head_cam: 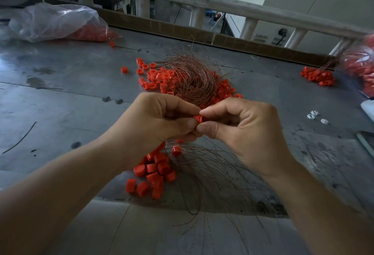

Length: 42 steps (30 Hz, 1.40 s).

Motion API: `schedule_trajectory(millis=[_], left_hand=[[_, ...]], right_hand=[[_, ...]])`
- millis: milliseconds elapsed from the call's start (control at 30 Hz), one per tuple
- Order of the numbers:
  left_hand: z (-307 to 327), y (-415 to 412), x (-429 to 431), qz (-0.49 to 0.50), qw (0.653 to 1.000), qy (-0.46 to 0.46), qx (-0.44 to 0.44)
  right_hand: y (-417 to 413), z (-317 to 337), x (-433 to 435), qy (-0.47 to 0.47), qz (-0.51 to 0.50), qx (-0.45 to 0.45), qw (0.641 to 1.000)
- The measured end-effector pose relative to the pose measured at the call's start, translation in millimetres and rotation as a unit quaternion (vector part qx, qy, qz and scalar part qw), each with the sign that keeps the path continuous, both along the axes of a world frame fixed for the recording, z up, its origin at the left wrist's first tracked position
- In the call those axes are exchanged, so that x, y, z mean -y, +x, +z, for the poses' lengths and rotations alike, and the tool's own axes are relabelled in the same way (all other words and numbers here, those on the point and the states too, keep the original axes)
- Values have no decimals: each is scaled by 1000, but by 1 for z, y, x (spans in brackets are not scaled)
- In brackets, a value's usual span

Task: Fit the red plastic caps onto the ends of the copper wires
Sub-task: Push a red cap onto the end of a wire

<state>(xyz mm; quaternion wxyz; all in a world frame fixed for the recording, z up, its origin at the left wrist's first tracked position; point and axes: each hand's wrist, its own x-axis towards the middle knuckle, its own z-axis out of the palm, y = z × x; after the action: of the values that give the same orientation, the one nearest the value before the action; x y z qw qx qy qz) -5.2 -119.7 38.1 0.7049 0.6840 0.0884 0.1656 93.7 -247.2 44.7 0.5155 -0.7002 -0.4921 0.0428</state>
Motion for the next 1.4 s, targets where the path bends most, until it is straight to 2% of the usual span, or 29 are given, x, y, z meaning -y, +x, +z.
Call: schedule_trajectory(millis=[133, 267, 333, 467, 567, 833, 967, 1100, 1200, 1400], left_hand=[[0, -1, -2, -24, 999, -24, -7], [-1, -1, -3, -20, 1000, -3, -11], [-1, -1, -2, -13, 1000, 4, -12], [-1, -2, -4, -18, 1000, 5, -14], [0, -3, -4, -51, 998, -31, -13], [-2, -4, -2, -32, 999, 9, 2], [-1, -5, -2, -46, 999, -28, -2], [0, -6, -3, -49, 998, -33, -3], [2, -6, -3, -50, 997, -53, -1], [2, -5, -6, -80, 996, -41, -4]], right_hand=[[-2, 0, 0, 16, -7, 49, 999], [-1, -1, -1, 5, -17, 151, 988], [-1, -2, -1, 3, -15, 165, 986], [0, -1, 0, 0, 3, 119, 993], [1, 2, 2, 8, 20, 52, 998], [-1, 4, 3, -6, 11, 139, 990], [0, 1, 3, 24, 12, 88, 996], [-2, -2, 2, 39, 10, 97, 994], [0, -1, 3, 47, 28, 70, 996], [1, 0, 1, 46, 53, 17, 997]])
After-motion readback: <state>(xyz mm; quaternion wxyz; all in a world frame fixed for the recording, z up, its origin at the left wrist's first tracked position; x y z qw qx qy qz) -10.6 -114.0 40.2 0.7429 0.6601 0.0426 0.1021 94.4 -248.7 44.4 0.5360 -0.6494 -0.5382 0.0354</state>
